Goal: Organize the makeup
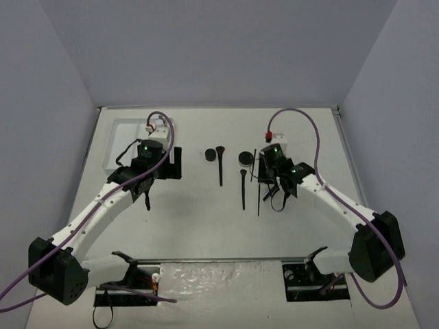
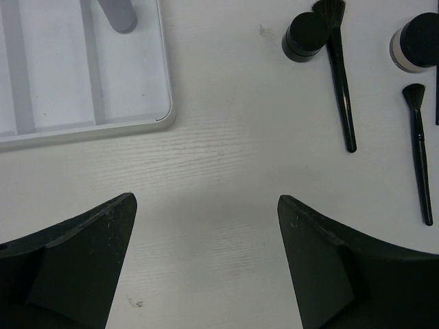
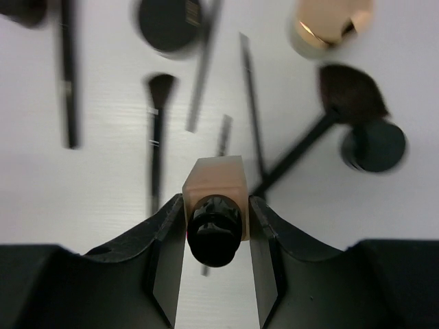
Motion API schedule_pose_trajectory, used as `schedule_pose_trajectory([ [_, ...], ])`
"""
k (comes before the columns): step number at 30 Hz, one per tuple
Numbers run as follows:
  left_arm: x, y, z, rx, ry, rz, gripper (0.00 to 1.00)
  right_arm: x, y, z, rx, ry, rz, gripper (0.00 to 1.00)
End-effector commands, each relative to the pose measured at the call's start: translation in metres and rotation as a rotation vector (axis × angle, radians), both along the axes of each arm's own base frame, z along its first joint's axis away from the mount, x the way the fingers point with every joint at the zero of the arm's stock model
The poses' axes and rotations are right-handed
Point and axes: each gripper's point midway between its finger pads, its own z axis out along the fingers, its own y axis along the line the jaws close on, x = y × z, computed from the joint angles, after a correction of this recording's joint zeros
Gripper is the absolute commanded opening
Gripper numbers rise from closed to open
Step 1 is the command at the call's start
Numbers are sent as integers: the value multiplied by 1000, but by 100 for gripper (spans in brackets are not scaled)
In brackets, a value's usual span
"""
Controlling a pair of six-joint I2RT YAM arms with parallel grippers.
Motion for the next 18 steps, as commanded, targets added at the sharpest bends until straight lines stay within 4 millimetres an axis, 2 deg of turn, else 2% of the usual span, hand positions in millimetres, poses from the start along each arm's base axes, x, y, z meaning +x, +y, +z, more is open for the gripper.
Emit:
schedule_pose_trajectory([
  [1,-5,24,33,-9,-88,60,81,32,92,50,18,-132,283,0],
  [3,-10,33,32,-7,-82,81,81,27,120,40,-8,-111,383,0],
  [5,-19,43,32,-4,-81,104,81,26,172,42,9,-117,524,0],
  [6,-22,47,32,-5,-79,114,81,31,192,54,23,-150,574,0],
  [8,-29,56,36,2,-94,140,81,27,221,48,24,-147,656,0],
  [12,-44,65,33,5,-78,162,81,28,263,20,22,-102,767,0],
  [18,-59,73,30,5,-80,183,81,33,284,-6,-8,-92,818,0],
])
